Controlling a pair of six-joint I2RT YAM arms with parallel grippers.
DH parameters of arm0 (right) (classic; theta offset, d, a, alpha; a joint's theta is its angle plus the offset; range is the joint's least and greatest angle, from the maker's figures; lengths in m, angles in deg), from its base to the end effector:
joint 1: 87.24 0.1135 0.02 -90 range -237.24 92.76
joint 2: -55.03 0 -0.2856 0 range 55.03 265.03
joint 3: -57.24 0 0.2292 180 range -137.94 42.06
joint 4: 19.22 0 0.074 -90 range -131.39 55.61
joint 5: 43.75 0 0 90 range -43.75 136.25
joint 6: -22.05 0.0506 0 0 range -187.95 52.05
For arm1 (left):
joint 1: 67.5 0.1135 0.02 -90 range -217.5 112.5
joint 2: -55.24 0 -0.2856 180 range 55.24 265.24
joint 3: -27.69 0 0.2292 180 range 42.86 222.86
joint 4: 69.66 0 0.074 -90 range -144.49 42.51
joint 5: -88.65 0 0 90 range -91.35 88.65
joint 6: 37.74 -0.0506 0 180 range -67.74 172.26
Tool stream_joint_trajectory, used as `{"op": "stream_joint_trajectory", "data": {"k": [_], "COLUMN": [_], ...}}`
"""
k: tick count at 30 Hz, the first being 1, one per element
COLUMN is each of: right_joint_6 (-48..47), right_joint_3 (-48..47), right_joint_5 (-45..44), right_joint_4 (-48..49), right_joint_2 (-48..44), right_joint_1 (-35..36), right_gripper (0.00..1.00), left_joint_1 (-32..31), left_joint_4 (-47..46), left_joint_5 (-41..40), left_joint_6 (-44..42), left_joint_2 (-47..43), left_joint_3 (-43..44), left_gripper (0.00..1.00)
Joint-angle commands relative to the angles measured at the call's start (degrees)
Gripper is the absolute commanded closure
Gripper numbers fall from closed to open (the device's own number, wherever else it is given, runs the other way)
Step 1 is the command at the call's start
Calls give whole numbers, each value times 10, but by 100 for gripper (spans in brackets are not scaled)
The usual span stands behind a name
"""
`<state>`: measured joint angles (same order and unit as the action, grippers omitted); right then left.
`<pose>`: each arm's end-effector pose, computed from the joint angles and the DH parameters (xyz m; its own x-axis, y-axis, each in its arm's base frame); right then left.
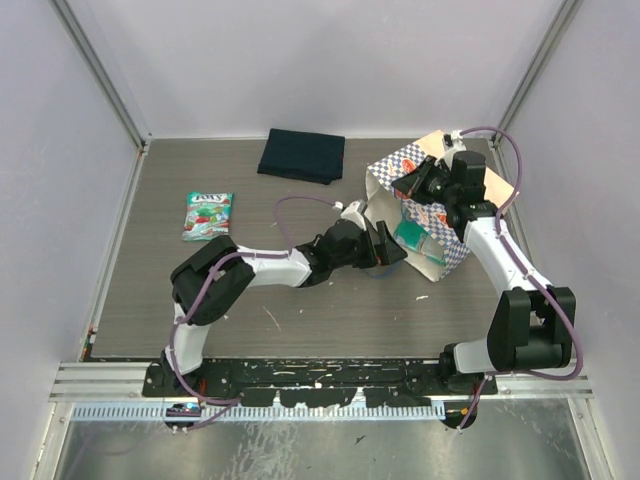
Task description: Take the snacks out of the paper bag
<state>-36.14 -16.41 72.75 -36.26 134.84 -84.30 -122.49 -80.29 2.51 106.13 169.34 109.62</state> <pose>0.3054 0.0383 0.3230 -0.5744 0.4428 -0.6884 -0.1797 0.7523 0.6339 0.2533 -0.3676 0.2065 -0.8132 -0.2436 -0.5285 0.3329 0.5502 -0.7658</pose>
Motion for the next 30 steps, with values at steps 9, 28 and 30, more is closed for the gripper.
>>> {"op": "stream_joint_trajectory", "data": {"k": [9,28,30], "right_joint_6": [-1,-23,-21], "right_joint_3": [-3,-5,-4], "right_joint_5": [-55,-75,-71], "right_joint_4": [23,0,3], "right_joint_2": [-29,-42,-40], "right_joint_1": [2,-5,-6], "right_gripper": [99,99,99], "left_joint_1": [-17,-16,-16], "left_joint_4": [24,149,149], "left_joint_5": [-158,-241,-241], "left_joint_6": [131,-14,-31], "left_joint_2": [54,127,125], "left_joint_3": [98,224,228], "left_gripper": [18,42,45]}}
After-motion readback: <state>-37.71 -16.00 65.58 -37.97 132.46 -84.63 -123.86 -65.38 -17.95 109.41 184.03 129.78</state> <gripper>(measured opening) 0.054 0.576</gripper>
